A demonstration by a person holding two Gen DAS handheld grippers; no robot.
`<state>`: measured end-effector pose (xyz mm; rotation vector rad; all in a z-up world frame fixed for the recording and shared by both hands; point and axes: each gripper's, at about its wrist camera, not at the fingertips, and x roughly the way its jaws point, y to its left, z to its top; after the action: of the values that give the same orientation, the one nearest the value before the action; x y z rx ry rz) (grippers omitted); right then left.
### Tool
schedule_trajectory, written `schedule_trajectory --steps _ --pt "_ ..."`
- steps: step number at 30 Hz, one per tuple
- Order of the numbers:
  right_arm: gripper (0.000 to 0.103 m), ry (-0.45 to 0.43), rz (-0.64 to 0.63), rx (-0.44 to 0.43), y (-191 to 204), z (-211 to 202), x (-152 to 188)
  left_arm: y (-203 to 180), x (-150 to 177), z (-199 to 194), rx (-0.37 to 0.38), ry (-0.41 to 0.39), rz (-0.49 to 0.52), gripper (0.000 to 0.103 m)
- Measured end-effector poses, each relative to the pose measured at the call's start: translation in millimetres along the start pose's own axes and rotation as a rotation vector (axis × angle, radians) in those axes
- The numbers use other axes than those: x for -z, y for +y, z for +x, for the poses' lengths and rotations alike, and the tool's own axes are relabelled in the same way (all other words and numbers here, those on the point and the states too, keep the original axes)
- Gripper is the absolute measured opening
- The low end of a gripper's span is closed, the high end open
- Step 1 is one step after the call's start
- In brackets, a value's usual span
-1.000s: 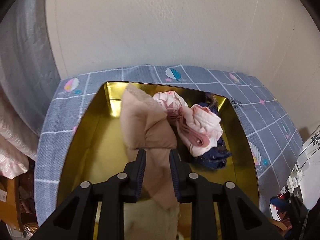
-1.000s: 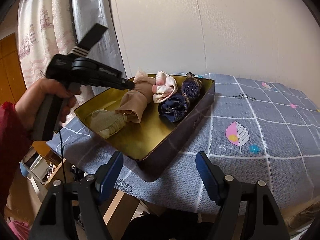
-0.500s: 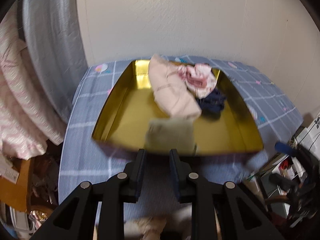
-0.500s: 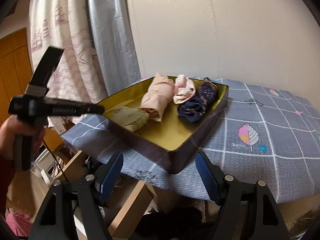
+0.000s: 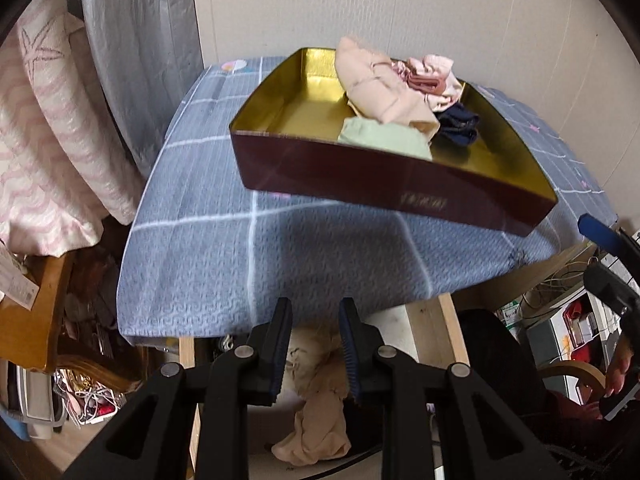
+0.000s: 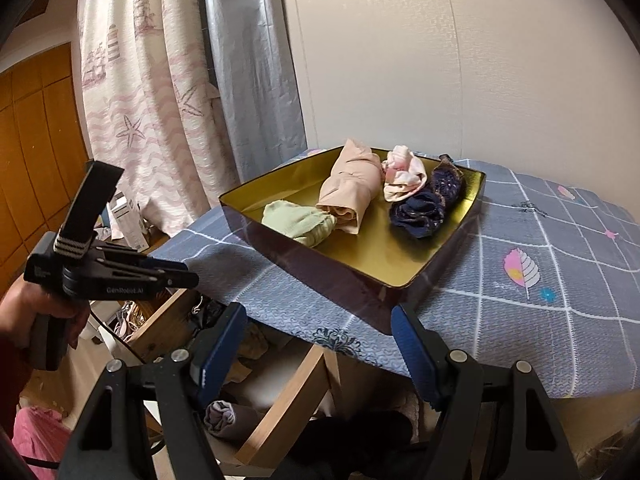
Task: Take underwear out of drawer
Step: 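Lower the left tool into the drawer and grasp a beige stocking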
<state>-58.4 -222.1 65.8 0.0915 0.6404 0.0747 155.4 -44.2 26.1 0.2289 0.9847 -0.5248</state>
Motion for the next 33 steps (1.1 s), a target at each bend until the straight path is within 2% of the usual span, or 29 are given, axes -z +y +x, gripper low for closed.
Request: schedule_trajectory --steps 12,19,23,30,32,33 --pt "0.076 0.041 -0.021 -0.037 12 10 6 -4 16 37 -0.003 0.141 0.016 0.024" --pt "0.076 0.089 -0.054 -0.077 23 19 14 -9 21 46 -0.039 0.185 0.052 0.024" --pt "0.076 0.129 -0.062 -0.1 28 29 19 -11 25 53 -0.032 0.217 0.058 0.024" --pt "0.076 0.186 -0.066 -0.109 30 42 26 -18 31 81 -0.016 0.328 0.083 0.026" --pt "0.076 0.195 -0.075 -0.111 31 44 26 -23 35 93 -0.001 0.394 0.119 0.035" --pt "0.076 0.197 -0.079 -0.108 32 45 26 -24 36 98 -0.002 0.422 0.141 0.035"
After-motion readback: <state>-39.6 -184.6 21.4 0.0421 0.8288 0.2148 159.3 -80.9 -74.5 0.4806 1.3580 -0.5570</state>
